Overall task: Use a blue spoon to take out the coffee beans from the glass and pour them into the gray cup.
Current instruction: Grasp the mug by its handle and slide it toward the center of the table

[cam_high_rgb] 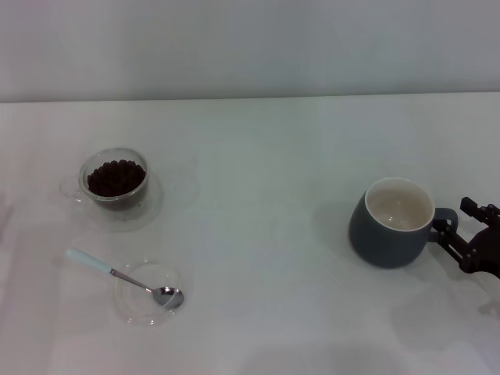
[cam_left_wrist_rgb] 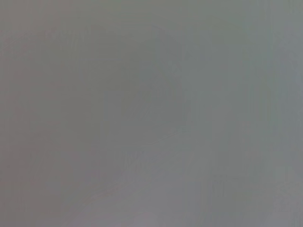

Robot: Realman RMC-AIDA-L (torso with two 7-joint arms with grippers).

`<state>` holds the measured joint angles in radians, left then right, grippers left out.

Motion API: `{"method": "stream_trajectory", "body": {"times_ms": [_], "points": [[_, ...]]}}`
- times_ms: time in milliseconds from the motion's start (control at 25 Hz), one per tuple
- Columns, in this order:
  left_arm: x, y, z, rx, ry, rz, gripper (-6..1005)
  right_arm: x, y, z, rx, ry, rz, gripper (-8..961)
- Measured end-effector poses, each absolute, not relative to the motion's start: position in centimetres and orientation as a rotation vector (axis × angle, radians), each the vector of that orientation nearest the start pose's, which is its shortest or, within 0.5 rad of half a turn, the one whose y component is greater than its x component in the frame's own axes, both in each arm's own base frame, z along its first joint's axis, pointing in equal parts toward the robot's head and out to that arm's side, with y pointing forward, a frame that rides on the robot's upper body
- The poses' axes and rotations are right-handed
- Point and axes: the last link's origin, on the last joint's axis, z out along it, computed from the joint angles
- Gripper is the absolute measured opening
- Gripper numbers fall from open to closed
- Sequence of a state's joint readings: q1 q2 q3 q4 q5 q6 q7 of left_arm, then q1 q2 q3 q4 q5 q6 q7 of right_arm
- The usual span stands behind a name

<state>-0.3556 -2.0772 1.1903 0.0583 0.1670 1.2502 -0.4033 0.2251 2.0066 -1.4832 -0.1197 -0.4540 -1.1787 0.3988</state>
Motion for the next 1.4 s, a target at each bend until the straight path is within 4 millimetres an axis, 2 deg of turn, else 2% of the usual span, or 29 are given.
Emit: {"method": "stream_trajectory", "body": {"times_ms": [680,920,1120,1400], "points": [[-37.4,30.0,2.6,-1.406,-0.690,-0.772,888,39.2,24.6,-1.4,-1.952,0.600,0.517,452],[-37.4,30.0,2.6,-1.405,-0.693,-0.774,887,39.1,24.7,-1.4,-1.959,0.584,0.515,221],[-37.4,30.0,2.5,-1.405,-0.695,-0.776,887,38.8,24.9,-1.5,-1.967,0.573,0.523,172],[-37.3,30.0,2.5,-1.407,-0.693,-0.778,888,37.8,25.4,-2.2,-2.012,0.540,0.551,167]]}}
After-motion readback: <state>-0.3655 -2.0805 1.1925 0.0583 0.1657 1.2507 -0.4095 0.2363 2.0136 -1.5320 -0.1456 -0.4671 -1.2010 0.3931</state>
